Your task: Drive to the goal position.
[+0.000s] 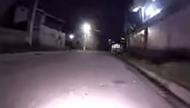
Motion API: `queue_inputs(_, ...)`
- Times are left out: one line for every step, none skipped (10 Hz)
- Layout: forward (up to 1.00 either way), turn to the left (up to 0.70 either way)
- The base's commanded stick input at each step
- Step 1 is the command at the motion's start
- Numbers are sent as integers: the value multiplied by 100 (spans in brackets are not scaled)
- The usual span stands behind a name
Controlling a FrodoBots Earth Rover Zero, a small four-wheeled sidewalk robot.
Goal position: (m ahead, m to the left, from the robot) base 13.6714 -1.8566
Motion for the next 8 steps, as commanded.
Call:
queue_inputs(70, 1)
queue_inputs(70, 1)
queue_inputs(70, 1)
queue_inputs(70, 1)
queue_inputs(70, 1)
queue_inputs(70, 1)
queue_inputs(70, 1)
queue_inputs(70, 1)
